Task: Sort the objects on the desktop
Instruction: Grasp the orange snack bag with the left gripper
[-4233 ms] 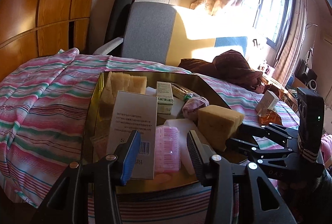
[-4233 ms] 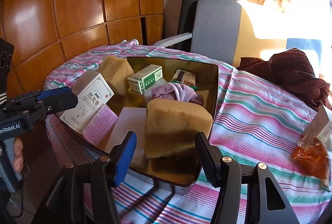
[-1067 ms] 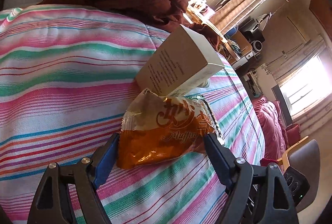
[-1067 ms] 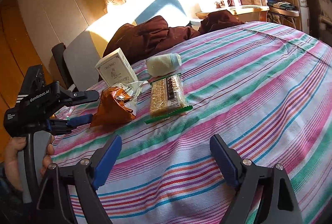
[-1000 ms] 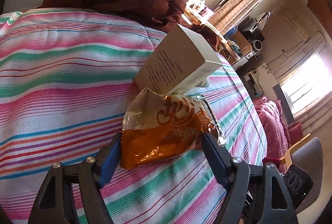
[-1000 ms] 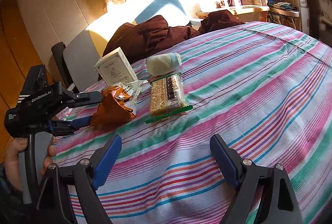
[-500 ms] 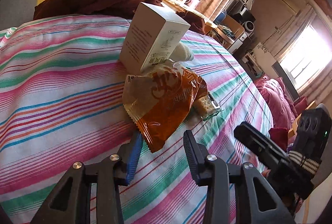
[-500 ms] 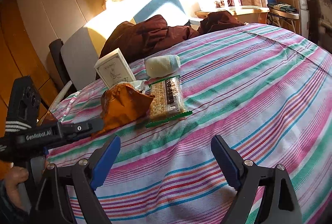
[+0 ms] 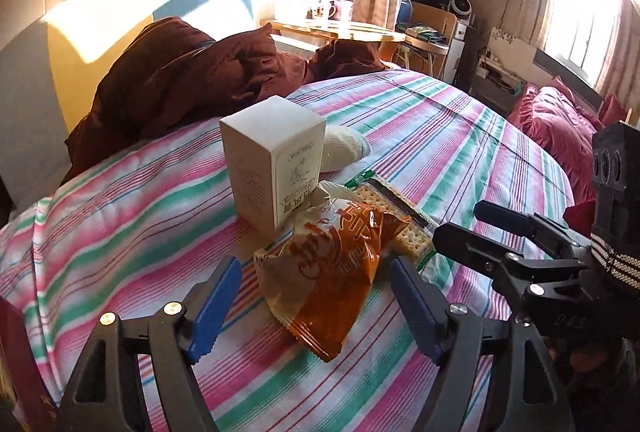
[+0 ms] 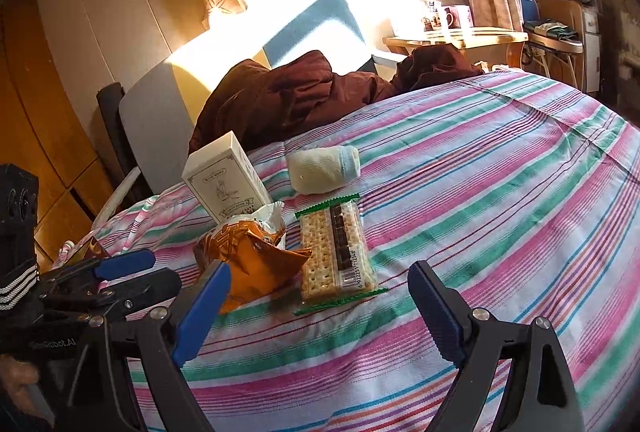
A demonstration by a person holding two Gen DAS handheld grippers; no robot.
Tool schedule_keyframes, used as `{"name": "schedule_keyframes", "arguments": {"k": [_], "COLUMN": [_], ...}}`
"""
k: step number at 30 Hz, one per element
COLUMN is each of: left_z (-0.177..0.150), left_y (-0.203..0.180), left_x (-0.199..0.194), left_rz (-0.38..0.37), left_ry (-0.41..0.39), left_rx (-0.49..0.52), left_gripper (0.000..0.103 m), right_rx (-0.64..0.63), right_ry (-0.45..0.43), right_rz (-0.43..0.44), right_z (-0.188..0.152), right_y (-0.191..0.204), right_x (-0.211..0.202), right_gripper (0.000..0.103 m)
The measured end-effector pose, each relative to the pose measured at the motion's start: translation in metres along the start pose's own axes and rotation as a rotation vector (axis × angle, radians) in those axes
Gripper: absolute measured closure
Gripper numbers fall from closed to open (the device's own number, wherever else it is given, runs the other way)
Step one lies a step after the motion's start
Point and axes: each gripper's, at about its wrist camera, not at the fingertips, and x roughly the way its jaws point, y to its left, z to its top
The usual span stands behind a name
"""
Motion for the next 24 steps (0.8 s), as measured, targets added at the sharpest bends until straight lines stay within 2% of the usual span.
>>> {"name": "schedule_keyframes", "arguments": {"k": [9,15,16,20,24], "left_z": [0.007,0.007,0.006,0.003,-0.006], "left_y": [-0.008,-0.018,-0.017,-0.010,-0.003], "left_x": [0.019,0.035,0.037,0.035,0.025], "left_rz": [-0.057,-0.024,-0.022,-0.046,-0.015], "left_ry": [0.069,0.113,0.114,0.106,0.085], "left_rx": [0.127,0.201,0.195,0.130,0.040], "left_gripper": [0.023,0.023,0.024,0.042,0.042], "right_rx": [0.052,0.080,0.080,0.066,0.080], "right_ry": [-0.020,-0.020,-0.015,0.006,0.033], "right_rz": [0.017,0.030,0.033,0.042,0.039], "right_z": [0.018,0.023,0.023,0.023,0.021], "right_y": [-0.016,-0.024,-0.024,-0.022,-0.026], "right_x": [0.004,0.013,0.015,0.023,0.032], "right_gripper": [0.012,0.012,0.012,0.012,0.012]}}
